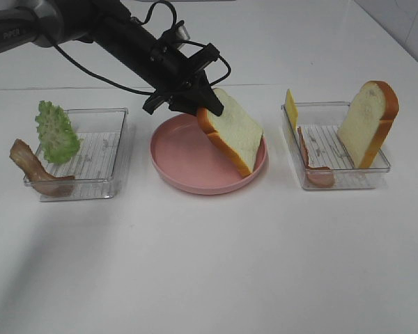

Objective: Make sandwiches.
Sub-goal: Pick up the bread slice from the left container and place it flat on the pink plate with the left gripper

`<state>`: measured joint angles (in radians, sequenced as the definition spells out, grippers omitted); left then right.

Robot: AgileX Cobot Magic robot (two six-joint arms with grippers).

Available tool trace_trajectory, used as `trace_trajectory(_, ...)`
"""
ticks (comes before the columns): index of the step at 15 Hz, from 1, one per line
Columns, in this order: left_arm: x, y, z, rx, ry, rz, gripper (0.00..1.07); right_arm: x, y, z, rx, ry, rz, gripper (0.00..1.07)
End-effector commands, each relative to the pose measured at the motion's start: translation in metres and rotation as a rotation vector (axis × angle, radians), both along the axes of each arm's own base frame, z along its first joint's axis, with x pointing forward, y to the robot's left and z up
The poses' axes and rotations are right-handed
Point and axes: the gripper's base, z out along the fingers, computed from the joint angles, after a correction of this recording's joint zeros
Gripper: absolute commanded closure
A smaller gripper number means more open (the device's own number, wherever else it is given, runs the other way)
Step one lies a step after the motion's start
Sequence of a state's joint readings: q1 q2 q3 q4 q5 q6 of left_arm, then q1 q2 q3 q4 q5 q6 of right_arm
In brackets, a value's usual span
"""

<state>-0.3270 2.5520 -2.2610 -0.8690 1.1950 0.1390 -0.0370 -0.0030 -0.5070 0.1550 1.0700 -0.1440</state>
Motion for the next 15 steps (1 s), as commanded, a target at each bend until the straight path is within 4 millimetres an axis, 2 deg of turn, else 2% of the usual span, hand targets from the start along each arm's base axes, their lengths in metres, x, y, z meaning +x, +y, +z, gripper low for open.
trace_trajectory(1, 0.001, -0.002, -0.008, 0.007, 0.000, 0.000, 1.07, -0.002, 0.000, 0.000, -0.002, -0.020, -0.004, 0.32)
trace_trajectory(3, 0.002, 0.000, -0.009, 0.039, 0.003, 0.015, 1.04, -0.002, 0.000, 0.000, -0.002, -0.020, -0.004, 0.32)
trace_trajectory(4, 0.002, 0.002, -0.010, 0.057, 0.021, 0.034, 0.97, -0.002, 0.000, 0.000, -0.002, -0.020, -0.004, 0.32)
trace_trajectory(5, 0.001, 0.003, -0.011, 0.068, 0.047, 0.038, 0.80, -0.002, 0.000, 0.000, -0.002, -0.020, -0.004, 0.32)
trace_trajectory(6, 0.001, 0.003, -0.011, 0.068, 0.047, 0.038, 0.80, -0.002, 0.000, 0.000, -0.002, -0.020, -0.004, 0.32)
trace_trajectory(7, 0.000, 0.003, -0.011, 0.068, 0.049, 0.035, 0.62, -0.002, 0.000, 0.000, -0.002, -0.020, -0.004, 0.32)
trace_trajectory(11, 0.000, 0.004, -0.011, 0.082, 0.035, 0.014, 0.48, -0.002, 0.000, 0.000, -0.002, -0.020, -0.004, 0.32)
trace_trajectory(12, -0.001, 0.005, -0.012, 0.106, 0.028, 0.001, 0.36, -0.002, 0.000, 0.000, -0.002, -0.020, -0.004, 0.32)
trace_trajectory(14, -0.001, 0.010, -0.004, 0.159, -0.016, -0.016, 0.21, -0.002, 0.000, 0.000, -0.002, -0.020, -0.004, 0.32)
trace_trajectory(15, 0.000, 0.012, 0.001, 0.190, -0.050, -0.021, 0.22, -0.002, 0.000, 0.000, -0.002, -0.020, -0.004, 0.32)
